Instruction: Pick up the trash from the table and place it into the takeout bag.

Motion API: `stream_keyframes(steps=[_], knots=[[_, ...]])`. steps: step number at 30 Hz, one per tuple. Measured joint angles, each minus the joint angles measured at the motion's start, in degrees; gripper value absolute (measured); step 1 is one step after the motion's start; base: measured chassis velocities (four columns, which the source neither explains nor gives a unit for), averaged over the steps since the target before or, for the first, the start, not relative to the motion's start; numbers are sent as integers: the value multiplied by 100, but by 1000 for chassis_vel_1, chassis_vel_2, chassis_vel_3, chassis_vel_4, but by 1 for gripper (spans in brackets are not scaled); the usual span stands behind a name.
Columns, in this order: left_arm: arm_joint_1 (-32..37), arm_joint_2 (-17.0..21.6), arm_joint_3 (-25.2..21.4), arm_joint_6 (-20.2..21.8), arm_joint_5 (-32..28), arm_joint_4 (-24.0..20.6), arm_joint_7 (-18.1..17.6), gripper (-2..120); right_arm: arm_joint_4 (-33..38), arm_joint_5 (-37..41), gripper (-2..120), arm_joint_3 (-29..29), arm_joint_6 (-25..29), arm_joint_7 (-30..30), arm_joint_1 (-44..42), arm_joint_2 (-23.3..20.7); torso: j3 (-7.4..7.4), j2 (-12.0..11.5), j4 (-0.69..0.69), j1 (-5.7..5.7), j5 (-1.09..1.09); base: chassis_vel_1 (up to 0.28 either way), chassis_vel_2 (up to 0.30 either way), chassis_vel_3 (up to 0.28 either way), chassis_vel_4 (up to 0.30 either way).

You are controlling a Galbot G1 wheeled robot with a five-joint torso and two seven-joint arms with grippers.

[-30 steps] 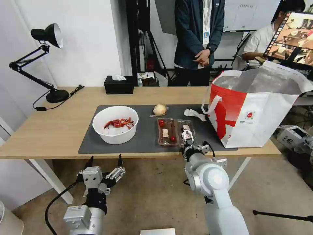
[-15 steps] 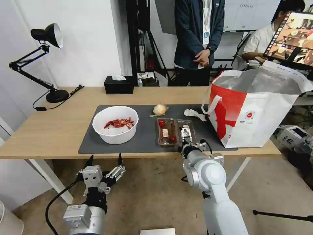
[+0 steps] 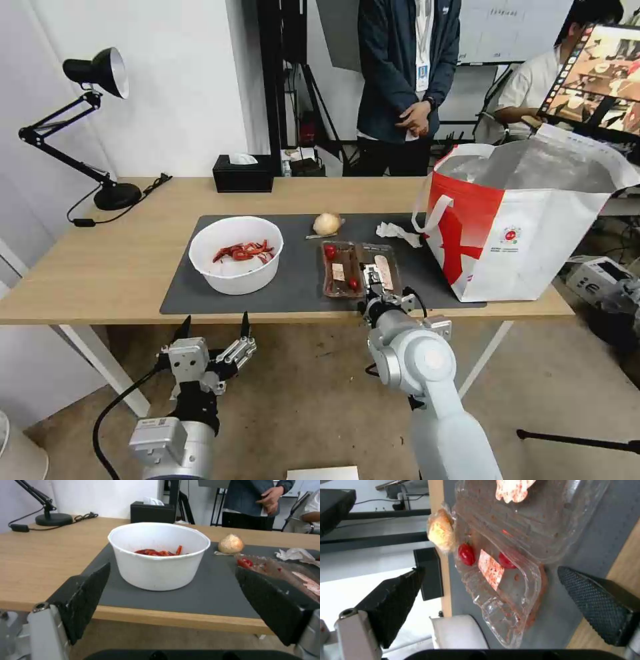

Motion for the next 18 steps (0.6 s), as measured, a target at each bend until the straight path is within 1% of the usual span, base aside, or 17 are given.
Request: stream_keyframes(steps=[18], knots=[[12, -8, -19, -4, 4, 0, -3, 100, -32, 11, 100, 47, 39, -37, -3, 2, 0, 0, 1, 1, 1, 0, 0, 0, 0]])
